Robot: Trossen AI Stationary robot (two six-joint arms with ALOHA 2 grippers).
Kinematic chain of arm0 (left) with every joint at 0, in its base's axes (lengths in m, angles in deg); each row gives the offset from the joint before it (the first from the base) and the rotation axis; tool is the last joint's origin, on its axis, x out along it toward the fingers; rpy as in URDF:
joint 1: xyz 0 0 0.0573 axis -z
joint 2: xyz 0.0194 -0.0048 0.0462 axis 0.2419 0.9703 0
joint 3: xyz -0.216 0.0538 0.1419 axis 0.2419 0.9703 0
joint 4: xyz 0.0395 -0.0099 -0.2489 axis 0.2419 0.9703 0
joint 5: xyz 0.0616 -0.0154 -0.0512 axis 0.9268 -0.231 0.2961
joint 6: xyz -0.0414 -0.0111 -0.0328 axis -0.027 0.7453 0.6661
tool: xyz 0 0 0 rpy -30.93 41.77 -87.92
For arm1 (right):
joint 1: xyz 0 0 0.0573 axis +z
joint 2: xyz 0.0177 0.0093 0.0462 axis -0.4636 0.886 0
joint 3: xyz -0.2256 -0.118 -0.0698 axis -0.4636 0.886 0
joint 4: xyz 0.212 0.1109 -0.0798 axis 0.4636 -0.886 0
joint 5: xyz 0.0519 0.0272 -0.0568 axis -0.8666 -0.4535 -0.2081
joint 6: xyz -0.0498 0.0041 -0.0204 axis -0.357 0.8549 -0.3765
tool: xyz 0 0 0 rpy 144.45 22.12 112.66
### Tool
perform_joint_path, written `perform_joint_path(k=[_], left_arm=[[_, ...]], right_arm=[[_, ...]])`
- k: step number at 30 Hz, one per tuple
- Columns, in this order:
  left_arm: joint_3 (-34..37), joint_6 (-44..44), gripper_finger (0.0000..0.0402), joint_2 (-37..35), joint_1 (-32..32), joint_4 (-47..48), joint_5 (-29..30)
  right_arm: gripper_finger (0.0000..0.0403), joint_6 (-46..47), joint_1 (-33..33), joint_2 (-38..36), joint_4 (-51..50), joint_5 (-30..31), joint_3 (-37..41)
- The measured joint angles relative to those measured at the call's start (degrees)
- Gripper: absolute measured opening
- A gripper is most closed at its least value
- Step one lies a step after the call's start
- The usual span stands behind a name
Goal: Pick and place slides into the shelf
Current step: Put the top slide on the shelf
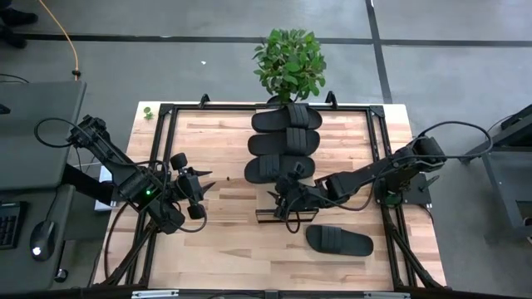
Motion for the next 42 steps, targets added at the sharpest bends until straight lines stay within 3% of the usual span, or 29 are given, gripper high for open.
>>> perform_joint_path(k=[14, 27, 42], left_arm=[[0.01, 0.00, 0.0134, 0.01, -0.01, -0.02, 0.02], [0.00, 0.00, 0.0134, 0.00, -0.02, -0.02, 0.00], [0.00, 0.00, 0.0134, 0.00, -0.02, -0.02, 0.00]], right_arm=[[0.0183, -2.05, -0.07, 0.00, -0.12, 3.20, 0.00], [0.0183, -2.51, -0.17, -0.04, 3.75, -4.46, 0.00], [0.0183, -0.85, -0.09, -0.04, -2.19, -2.64, 0.00]])
